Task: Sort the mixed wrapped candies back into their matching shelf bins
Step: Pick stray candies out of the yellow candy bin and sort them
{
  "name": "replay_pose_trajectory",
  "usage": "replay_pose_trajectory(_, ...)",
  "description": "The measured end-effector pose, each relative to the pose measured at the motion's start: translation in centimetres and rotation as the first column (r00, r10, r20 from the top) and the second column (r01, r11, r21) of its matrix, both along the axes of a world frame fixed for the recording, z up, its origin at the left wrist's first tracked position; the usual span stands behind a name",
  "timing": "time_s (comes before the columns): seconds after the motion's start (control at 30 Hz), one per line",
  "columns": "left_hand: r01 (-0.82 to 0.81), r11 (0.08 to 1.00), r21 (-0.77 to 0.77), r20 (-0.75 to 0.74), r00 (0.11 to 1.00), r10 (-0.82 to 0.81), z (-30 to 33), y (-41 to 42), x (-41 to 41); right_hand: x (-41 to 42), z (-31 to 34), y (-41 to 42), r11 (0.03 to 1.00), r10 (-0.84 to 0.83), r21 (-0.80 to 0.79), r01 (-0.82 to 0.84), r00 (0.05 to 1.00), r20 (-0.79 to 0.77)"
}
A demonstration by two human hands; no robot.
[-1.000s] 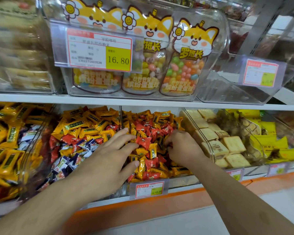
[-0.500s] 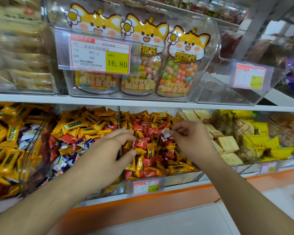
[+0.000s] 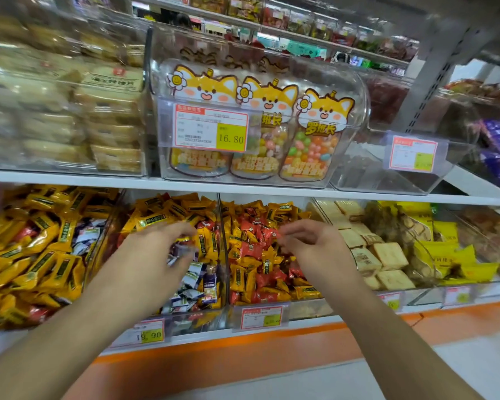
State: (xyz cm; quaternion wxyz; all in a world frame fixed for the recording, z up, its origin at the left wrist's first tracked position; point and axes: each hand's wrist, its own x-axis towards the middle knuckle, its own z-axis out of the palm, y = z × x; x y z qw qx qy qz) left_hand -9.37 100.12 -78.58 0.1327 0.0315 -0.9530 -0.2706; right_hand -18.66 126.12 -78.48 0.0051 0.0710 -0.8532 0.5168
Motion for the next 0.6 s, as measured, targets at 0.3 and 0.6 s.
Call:
replay_pose_trajectory(0.3, 0.08, 0.997, -0.008, 0.153, 0.985, -0.077, -0.9, 0.2, -0.1, -2.8, -3.0, -1.8, 0.897, 0.123, 0.432, -0.092, 0.991, -0.045)
replay_pose_trajectory(0.6, 0.11, 0.994, 0.008, 0.161, 0.981, -0.11, -1.8, 0.5, -1.4, -5.7, -4.6, -3.1, 0.854, 0.164, 0.51, -0.103, 0.984, -0.075)
